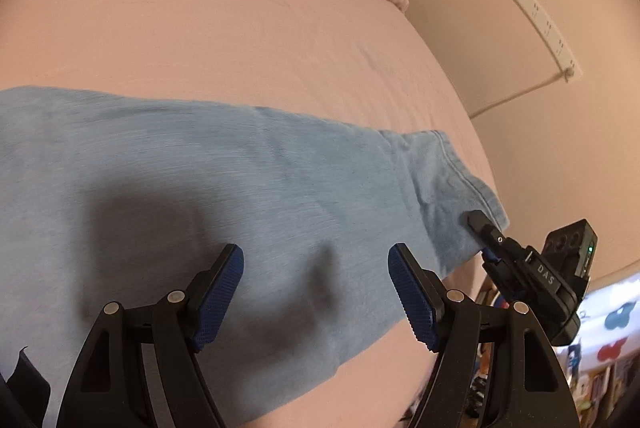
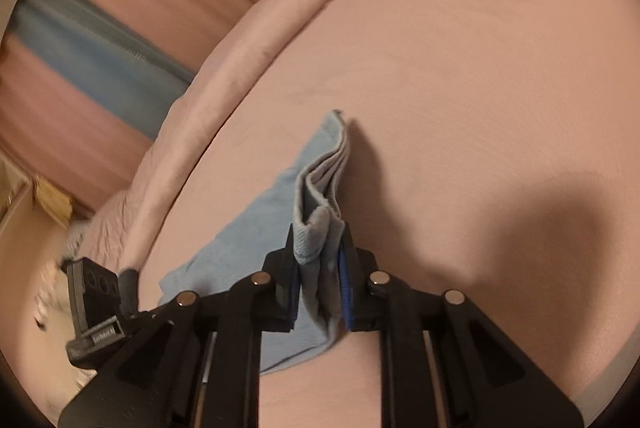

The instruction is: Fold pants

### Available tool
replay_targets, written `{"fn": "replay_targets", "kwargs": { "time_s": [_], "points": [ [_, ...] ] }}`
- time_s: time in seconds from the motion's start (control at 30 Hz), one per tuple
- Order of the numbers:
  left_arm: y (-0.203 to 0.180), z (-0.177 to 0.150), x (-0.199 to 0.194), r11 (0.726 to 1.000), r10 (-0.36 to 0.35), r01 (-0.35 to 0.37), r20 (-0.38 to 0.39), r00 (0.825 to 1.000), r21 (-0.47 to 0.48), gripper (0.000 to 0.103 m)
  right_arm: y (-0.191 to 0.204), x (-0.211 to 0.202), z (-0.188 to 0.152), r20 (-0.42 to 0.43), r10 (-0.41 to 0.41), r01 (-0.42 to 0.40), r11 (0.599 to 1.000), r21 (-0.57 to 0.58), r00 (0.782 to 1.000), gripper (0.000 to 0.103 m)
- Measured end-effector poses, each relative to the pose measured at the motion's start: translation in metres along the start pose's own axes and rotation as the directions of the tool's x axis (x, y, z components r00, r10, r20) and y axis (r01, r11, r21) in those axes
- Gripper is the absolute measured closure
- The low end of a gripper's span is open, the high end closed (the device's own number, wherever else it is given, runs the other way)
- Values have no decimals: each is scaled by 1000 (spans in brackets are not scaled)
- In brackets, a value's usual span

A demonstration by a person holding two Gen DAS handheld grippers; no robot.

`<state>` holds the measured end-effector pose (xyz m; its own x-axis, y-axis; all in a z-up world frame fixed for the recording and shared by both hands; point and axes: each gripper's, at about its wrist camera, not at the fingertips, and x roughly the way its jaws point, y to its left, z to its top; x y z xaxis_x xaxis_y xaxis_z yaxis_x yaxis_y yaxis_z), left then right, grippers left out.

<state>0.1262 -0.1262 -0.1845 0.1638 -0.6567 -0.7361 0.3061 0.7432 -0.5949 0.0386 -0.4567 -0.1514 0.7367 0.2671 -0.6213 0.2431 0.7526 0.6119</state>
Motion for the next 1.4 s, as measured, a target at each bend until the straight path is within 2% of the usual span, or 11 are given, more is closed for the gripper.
{"fn": "replay_targets", "kwargs": {
  "time_s": [0.3, 0.5, 0.63, 0.77, 0.83, 0.9, 0.97, 1.1, 1.27, 1.33, 1.4],
  "points": [
    [17, -4, -19, 993, -69, 76, 73, 995, -94, 29, 69, -1, -5, -2, 45, -44, 981, -190, 999, 87],
    [43, -11, -45, 973, -125, 149, 139, 982, -177, 29, 115, 10, -20, -64, 70, -86, 946, -312, 996, 87],
    [43, -5, -20, 946, -203, 223, 107, 973, -237, 29, 127, 16, -25, -79, 88, -109, 940, -323, 993, 87],
    [21, 1, 11, 923, -321, 328, 65, 945, -202, 29, 122, 4, -18, -51, 106, -117, 953, -281, 993, 87],
    [30, -2, 31, 939, -250, 248, 24, 968, -238, 29, 121, -3, -16, -56, 115, -126, 953, -275, 992, 87],
    [43, -5, 37, 932, -239, 239, 31, 970, -273, 45, 128, -9, -16, -61, 118, -131, 945, -300, 991, 87],
    [50, -6, 34, 923, -259, 256, 30, 965, -286, 53, 139, -13, -18, -64, 125, -139, 933, -332, 990, 87],
    [68, -14, 18, 888, -309, 313, 66, 949, -336, 54, 166, -9, -27, -106, 150, -180, 904, -388, 983, 87],
    [107, -40, -36, 837, -328, 382, 199, 923, -391, 38, 202, 9, -58, -200, 190, -262, 855, -447, 961, 87],
    [123, -52, -63, 829, -291, 379, 260, 921, -412, 25, 212, 18, -70, -232, 189, -280, 839, -468, 954, 87],
    [145, -69, -93, 808, -242, 383, 340, 909, -449, 22, 222, 30, -84, -254, 177, -285, 823, -491, 951, 87]
  ]
}}
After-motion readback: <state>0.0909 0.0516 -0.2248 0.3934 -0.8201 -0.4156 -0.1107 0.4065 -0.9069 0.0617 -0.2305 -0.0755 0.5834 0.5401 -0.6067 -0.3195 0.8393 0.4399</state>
